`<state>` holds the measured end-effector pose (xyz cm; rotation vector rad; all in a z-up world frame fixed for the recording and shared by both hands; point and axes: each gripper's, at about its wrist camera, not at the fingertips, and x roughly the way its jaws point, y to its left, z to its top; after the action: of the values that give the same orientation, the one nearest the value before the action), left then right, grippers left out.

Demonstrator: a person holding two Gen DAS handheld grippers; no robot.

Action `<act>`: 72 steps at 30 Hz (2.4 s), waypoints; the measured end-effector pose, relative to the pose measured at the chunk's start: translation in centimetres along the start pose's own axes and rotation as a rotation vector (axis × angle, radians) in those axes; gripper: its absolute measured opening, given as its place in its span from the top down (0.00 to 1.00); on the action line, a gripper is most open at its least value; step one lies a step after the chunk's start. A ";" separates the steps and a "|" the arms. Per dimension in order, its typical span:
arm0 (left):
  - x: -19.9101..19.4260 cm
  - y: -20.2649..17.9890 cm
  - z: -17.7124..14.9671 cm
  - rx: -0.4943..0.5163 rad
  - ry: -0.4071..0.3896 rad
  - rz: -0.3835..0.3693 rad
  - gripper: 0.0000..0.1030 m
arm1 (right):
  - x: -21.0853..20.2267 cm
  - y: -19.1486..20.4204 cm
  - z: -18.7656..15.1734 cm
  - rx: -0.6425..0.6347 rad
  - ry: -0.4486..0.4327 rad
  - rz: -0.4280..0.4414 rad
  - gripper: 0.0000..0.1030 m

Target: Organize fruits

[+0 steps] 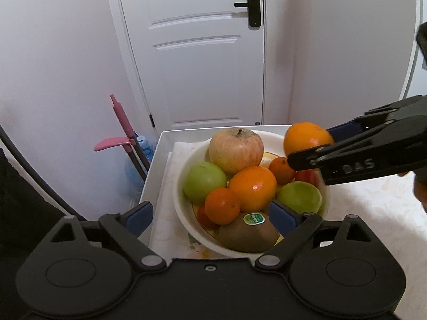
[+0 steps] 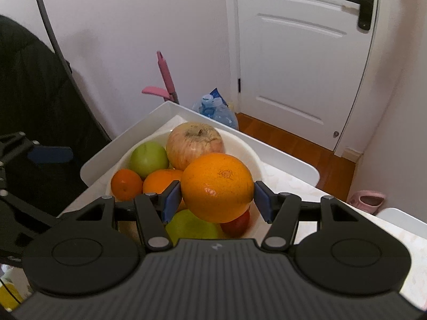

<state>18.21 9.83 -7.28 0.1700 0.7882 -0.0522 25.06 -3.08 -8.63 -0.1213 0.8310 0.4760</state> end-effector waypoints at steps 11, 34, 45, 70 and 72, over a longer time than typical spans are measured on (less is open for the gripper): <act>0.0 1.0 -0.6 -0.021 0.006 -0.002 0.06 | 0.9 1.2 -0.8 -0.116 -0.059 -0.042 0.00; -5.1 0.0 1.4 0.001 -0.074 -0.078 0.06 | -9.6 1.6 -0.9 0.047 -0.125 -0.144 0.00; -12.3 -3.8 1.5 0.004 -0.133 -0.104 0.01 | -20.4 2.0 -4.4 0.169 -0.157 -0.285 0.00; -20.3 -9.2 -3.2 -0.033 -0.168 -0.079 0.00 | -29.5 1.8 -13.9 0.348 -0.129 -0.508 0.00; -20.4 -9.2 -3.3 -0.034 -0.170 -0.077 0.00 | -29.6 1.8 -13.9 0.361 -0.129 -0.503 0.00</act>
<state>0.55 0.94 3.69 0.1018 0.6255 -0.1243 -2.30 -16.04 3.83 0.0355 0.7148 -0.1404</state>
